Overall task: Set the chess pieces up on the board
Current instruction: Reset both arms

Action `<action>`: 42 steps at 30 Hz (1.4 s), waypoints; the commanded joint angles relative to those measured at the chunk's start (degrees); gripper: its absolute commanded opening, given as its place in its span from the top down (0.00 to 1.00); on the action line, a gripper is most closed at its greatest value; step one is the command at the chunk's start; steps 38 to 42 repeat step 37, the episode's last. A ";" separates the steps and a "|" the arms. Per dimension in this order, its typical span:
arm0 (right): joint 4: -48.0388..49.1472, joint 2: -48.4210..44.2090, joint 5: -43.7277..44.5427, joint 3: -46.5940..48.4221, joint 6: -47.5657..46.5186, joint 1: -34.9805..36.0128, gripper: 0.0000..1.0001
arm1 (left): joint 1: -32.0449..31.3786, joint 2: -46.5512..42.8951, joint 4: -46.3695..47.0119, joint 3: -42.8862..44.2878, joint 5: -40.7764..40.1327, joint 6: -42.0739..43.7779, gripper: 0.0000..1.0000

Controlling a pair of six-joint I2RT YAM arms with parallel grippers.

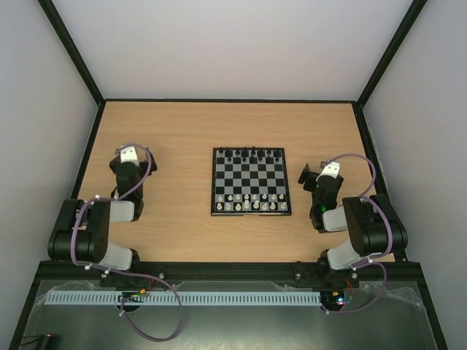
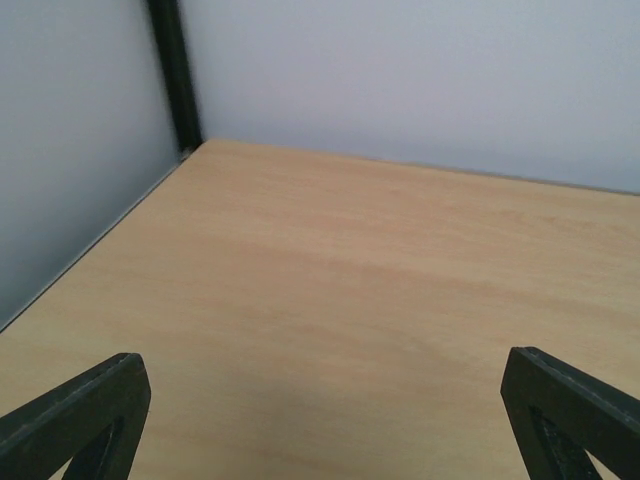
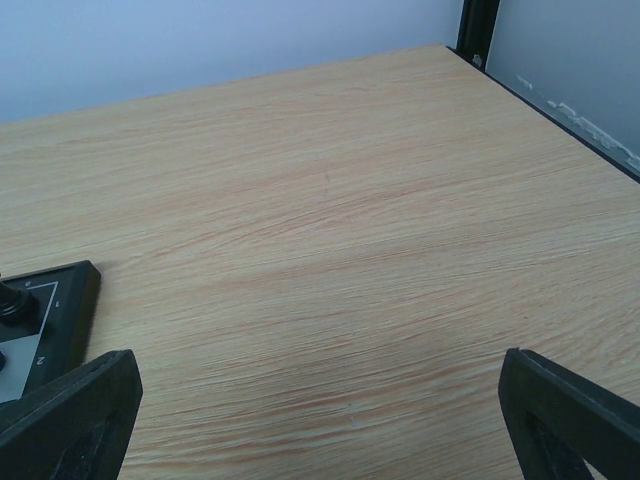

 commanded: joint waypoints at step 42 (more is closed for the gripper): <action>1.65 -0.01 0.15 1.02 -0.33 -0.35 0.01 | 2.96 3.23 12.02 -5.73 10.85 1.64 0.00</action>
